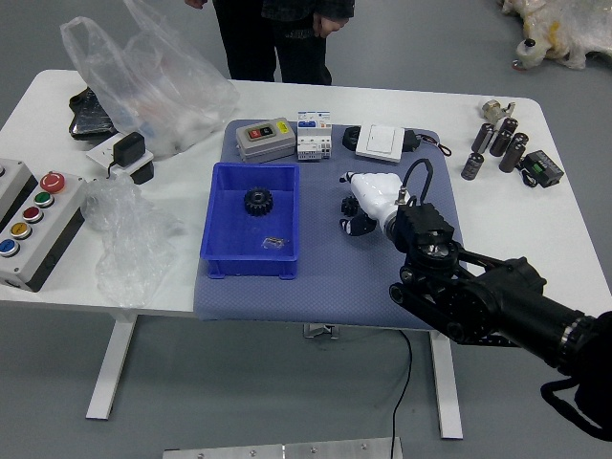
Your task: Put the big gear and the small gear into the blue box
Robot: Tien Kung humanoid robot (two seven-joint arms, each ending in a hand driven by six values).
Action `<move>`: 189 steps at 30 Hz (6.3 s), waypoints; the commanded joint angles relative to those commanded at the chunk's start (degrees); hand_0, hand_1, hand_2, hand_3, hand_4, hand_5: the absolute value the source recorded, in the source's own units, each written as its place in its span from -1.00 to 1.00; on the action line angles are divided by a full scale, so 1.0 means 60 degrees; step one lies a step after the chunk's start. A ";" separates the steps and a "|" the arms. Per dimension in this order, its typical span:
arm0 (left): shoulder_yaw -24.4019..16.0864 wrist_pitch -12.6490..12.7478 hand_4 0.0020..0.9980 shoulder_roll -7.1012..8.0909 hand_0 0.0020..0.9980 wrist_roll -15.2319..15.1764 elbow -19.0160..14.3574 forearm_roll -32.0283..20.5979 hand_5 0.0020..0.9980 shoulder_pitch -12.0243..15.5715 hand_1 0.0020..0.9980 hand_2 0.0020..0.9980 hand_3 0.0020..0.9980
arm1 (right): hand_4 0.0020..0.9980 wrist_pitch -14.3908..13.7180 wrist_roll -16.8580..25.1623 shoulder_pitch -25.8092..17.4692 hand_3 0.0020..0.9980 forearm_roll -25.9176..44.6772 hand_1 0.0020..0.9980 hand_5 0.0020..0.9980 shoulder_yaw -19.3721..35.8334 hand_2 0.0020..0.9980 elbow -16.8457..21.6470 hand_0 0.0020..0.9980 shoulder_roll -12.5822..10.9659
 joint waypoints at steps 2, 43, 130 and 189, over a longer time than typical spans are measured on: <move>0.0011 -0.0008 0.36 -0.0009 0.23 -0.0001 0.0000 0.0000 -0.38 -0.0004 -0.06 -0.02 0.29 | 0.18 -0.0066 0.0054 -0.0012 0.16 0.0052 0.23 -0.67 -0.0014 0.15 -0.0087 0.14 0.0028; 0.0098 -0.0042 0.37 -0.0003 0.23 -0.0054 0.0000 0.0042 -0.36 0.0016 -0.05 -0.01 0.31 | 0.68 -0.0451 0.0543 0.0123 1.00 0.0129 0.22 -0.12 0.0467 0.91 0.0022 -0.14 -0.0092; 0.0087 -0.0028 0.40 -0.0077 0.24 -0.0071 0.0000 0.0003 -0.29 -0.0016 -0.05 -0.01 0.32 | 0.03 -0.1313 0.0944 0.0167 0.47 0.0399 0.41 -0.32 -0.0239 0.59 0.3120 -0.16 -0.0379; 0.0781 -0.0056 0.39 0.0114 0.24 -0.0822 0.0000 -0.0731 -0.35 -0.0171 -0.07 -0.01 0.30 | 0.38 -0.1844 0.7043 -0.6340 0.33 1.0849 0.24 -0.10 0.9764 0.34 0.4838 0.32 -0.1928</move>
